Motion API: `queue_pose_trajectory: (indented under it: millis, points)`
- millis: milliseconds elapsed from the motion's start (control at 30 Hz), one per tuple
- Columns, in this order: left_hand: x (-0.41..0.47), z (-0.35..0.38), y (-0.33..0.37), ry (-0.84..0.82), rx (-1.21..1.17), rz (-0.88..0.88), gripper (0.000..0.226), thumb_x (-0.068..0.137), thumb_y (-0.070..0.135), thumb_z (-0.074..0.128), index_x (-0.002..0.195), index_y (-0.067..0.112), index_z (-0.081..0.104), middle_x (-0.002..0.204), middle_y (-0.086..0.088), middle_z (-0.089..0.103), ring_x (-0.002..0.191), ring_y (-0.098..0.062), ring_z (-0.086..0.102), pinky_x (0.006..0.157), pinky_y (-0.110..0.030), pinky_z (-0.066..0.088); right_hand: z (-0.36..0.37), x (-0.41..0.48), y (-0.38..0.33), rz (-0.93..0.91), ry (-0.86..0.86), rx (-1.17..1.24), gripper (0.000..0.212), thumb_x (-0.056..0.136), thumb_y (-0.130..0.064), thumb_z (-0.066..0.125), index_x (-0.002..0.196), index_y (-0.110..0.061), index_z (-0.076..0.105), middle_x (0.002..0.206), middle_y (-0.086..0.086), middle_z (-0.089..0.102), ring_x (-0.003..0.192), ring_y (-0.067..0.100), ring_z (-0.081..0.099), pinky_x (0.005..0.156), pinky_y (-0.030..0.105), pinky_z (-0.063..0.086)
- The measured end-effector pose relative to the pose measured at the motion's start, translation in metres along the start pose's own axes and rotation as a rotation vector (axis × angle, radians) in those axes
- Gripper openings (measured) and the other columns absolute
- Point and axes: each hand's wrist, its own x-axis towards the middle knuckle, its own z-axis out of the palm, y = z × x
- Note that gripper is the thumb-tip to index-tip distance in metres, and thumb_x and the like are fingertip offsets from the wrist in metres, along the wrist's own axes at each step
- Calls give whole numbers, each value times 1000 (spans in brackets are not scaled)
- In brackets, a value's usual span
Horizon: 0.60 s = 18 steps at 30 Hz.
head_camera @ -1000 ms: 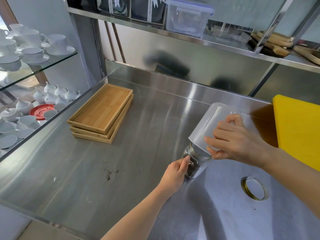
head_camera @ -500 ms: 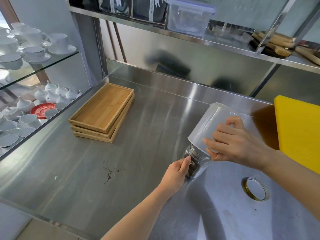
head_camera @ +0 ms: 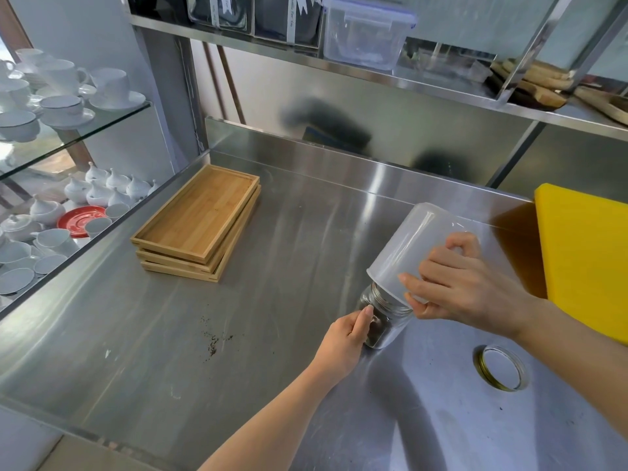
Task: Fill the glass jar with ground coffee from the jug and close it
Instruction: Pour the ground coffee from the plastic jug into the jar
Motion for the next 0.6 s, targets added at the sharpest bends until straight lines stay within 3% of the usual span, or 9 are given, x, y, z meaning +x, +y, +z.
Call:
queue_pose_trajectory:
  millis: [67, 133, 200, 300, 400, 500, 600]
  points:
    - [0, 0, 0, -1, 4, -5, 46, 96, 48, 34, 58, 22, 29, 57, 7, 33, 54, -12, 29, 59, -31, 26, 1, -2, 2, 67, 81, 1, 39, 69, -13, 73, 100, -10, 50, 87, 10, 56, 84, 21, 43, 80, 37, 33]
    - [0, 0, 0, -1, 8, -7, 46, 96, 48, 34, 59, 21, 30, 58, 7, 33, 53, -11, 28, 58, -30, 26, 2, -4, 3, 203, 175, 32, 15, 85, -19, 58, 97, -11, 52, 72, 14, 60, 79, 22, 43, 77, 40, 32]
    - [0, 0, 0, -2, 6, -5, 45, 96, 47, 34, 59, 21, 29, 58, 7, 32, 53, -11, 28, 58, -30, 26, 4, -7, 3, 392, 259, 92, 27, 93, -30, 46, 90, -8, 61, 62, 16, 58, 74, 23, 41, 72, 44, 31]
    - [0, 1, -2, 2, -1, 1, 45, 94, 47, 33, 58, 22, 28, 57, 9, 32, 53, -11, 28, 58, -32, 26, 9, -20, 3, 622, 291, 169, 41, 88, -33, 51, 79, 2, 69, 64, 18, 60, 74, 21, 42, 71, 47, 35]
    - [1, 1, -3, 8, -12, 9, 43, 89, 52, 32, 59, 21, 28, 58, 7, 32, 56, -12, 28, 61, -33, 26, 13, -34, 0, 898, 371, 347, 37, 78, -32, 55, 83, 2, 68, 75, 12, 61, 75, 11, 42, 74, 37, 36]
    - [1, 1, -3, 10, 5, 26, 48, 84, 59, 31, 61, 17, 31, 59, 4, 33, 58, -12, 29, 60, -30, 25, 20, -45, -6, 1194, 524, 518, 35, 77, -36, 55, 86, -4, 67, 75, 2, 56, 71, -3, 46, 62, 8, 39]
    - [1, 1, -3, 14, -2, 43, 56, 82, 61, 30, 62, 9, 34, 60, 2, 32, 59, -12, 28, 56, -26, 22, 34, -56, -6, 1470, 651, 652, 18, 77, -31, 59, 81, -14, 64, 65, -20, 61, 67, 0, 51, 54, 7, 40]
